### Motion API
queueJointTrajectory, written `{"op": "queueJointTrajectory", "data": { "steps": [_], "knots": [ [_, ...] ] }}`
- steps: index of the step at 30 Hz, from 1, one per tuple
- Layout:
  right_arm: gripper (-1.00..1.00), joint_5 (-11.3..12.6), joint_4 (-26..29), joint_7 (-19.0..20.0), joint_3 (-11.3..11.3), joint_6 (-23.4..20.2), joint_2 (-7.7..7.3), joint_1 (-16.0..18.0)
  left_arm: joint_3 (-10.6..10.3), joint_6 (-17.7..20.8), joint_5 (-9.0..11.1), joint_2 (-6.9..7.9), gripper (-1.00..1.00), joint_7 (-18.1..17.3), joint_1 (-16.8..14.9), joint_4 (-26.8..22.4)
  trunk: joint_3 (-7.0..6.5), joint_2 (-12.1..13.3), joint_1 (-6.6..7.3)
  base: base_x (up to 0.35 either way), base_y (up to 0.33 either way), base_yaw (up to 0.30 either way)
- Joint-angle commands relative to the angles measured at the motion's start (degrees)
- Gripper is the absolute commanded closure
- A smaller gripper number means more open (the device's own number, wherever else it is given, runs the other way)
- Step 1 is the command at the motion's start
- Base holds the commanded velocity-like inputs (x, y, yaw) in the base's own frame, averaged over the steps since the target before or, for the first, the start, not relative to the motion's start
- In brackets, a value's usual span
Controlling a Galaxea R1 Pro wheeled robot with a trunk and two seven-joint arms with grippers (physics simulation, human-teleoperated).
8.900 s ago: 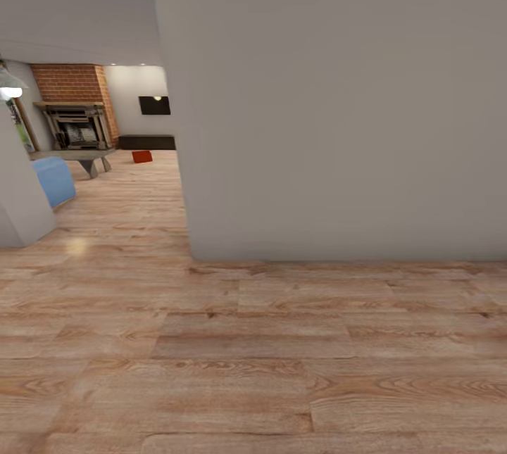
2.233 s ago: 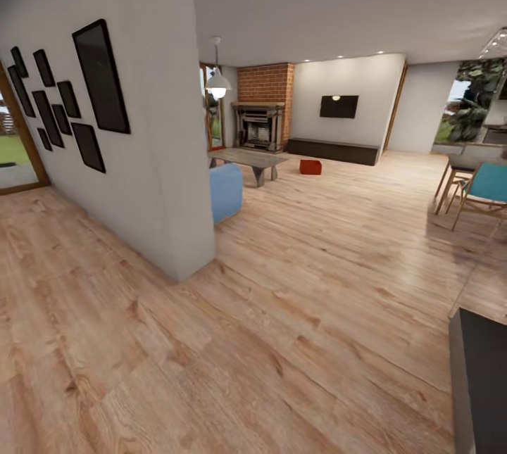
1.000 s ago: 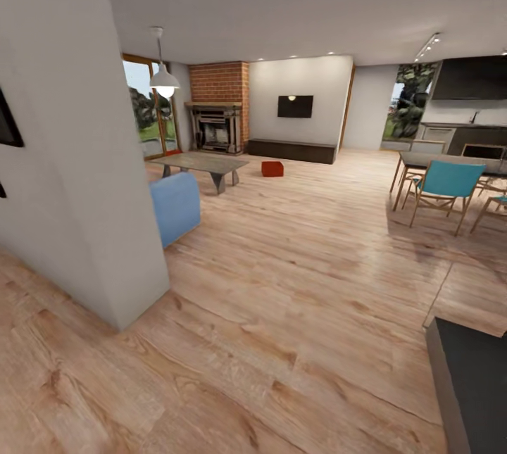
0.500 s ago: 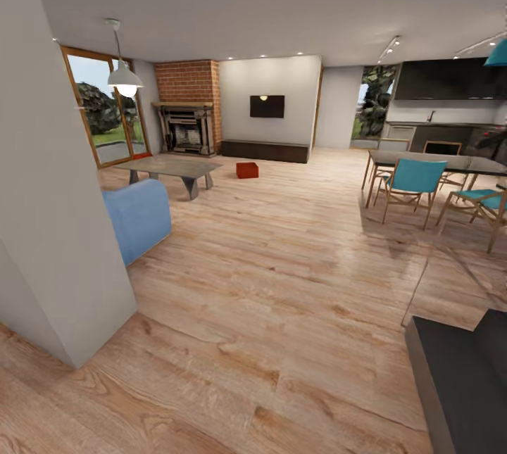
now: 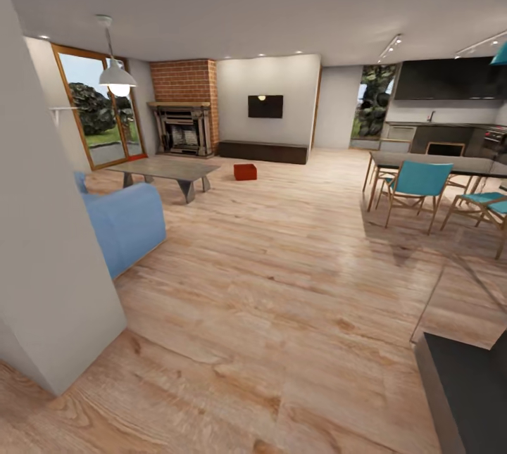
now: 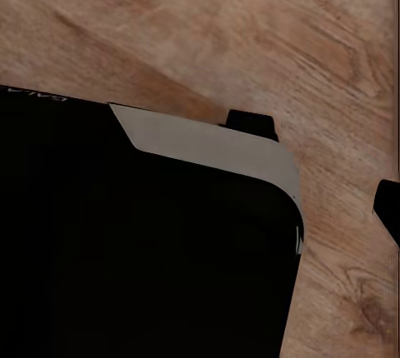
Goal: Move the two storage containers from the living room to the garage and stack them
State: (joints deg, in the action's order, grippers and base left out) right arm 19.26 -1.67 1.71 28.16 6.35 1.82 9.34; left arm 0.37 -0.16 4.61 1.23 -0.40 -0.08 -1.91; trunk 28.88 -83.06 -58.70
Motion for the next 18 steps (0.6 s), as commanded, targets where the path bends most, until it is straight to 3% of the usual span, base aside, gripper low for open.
{"op": "queueJointTrajectory", "data": {
  "steps": [1,18],
  "knots": [
    [-1.0,0.6,-0.2,0.2,0.5,0.3,0.03,0.1,0.0,0.0,0.5,0.0,-1.0,0.0,0.0,0.0,0.05,0.0,-0.03,0.322,0.0,0.0],
    [-1.0,0.6,-0.2,0.2,0.5,0.3,0.03,0.1,0.0,0.0,0.5,0.0,-1.0,0.0,0.0,0.0,0.05,0.0,-0.03,0.322,0.0,0.0]
  ]
}}
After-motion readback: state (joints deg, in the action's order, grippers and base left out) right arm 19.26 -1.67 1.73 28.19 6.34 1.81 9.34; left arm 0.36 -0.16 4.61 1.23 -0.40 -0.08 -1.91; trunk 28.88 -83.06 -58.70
